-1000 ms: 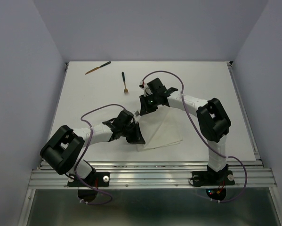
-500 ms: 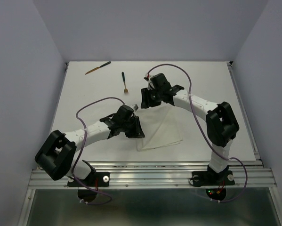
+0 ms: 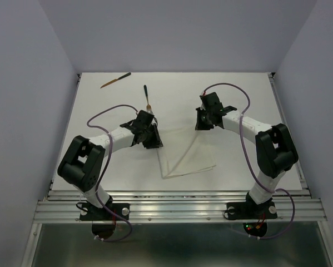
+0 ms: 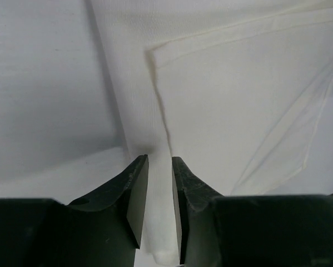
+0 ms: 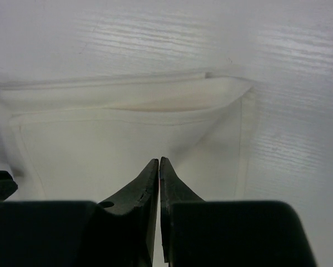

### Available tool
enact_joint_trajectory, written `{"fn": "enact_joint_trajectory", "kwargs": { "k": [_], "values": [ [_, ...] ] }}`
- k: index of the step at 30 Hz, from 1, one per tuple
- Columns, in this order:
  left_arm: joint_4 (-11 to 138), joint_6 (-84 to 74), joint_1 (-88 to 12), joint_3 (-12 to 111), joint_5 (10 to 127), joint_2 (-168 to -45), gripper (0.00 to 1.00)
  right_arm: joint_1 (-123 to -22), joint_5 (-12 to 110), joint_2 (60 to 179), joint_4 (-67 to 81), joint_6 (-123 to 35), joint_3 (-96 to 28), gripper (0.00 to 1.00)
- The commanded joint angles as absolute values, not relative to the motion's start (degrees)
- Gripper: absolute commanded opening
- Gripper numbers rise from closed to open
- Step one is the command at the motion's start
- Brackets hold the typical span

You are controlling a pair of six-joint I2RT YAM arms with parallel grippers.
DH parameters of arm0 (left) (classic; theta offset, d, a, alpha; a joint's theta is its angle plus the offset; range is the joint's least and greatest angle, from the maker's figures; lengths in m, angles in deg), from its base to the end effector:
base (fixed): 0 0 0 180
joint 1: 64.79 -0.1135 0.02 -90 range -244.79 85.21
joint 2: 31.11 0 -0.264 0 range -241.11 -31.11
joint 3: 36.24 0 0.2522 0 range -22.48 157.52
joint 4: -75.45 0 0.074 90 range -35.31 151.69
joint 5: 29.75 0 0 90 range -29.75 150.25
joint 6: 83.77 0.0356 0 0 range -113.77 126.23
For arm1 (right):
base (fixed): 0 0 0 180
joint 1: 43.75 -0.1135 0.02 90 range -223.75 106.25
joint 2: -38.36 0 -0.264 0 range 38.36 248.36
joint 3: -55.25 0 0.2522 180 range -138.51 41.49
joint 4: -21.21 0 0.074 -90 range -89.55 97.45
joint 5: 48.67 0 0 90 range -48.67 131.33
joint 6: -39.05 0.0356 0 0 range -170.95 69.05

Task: Fold the napkin into a case and place the utensils inside
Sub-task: Fold the top corner of the square-folded napkin at the center of the board.

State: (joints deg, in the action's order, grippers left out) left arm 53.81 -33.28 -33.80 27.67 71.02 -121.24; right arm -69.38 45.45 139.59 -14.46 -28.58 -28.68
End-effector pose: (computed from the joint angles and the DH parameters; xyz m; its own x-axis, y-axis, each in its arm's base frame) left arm 0.2709 -0.1704 0.1853 -0.8806 -0.2002 -0.4295 0.0688 0.8428 -0.5338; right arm 0.3398 0.1659 0.2100 -0.8447 0.0158 -0.5351 -0.1611 0.9457 0.2822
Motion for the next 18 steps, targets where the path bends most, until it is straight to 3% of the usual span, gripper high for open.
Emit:
{"fn": "enact_joint_trajectory", "kwargs": {
  "k": [1,9,18],
  "values": [
    [52.3,-31.6,-34.0,32.4,69.2,-125.1,0.36,-70.2,43.9,137.0,-12.4,-27.9,-28.2,0.09],
    [54.3,-33.9,-34.4,35.4,68.2,-127.6,0.28,-70.2,44.2,137.3,-11.9,-27.8,-27.5,0.09],
    [53.6,-34.3,-34.4,39.1,67.1,-131.8,0.28,-70.2,44.8,137.4,-11.7,-27.7,-27.6,0.09]
  ]
}}
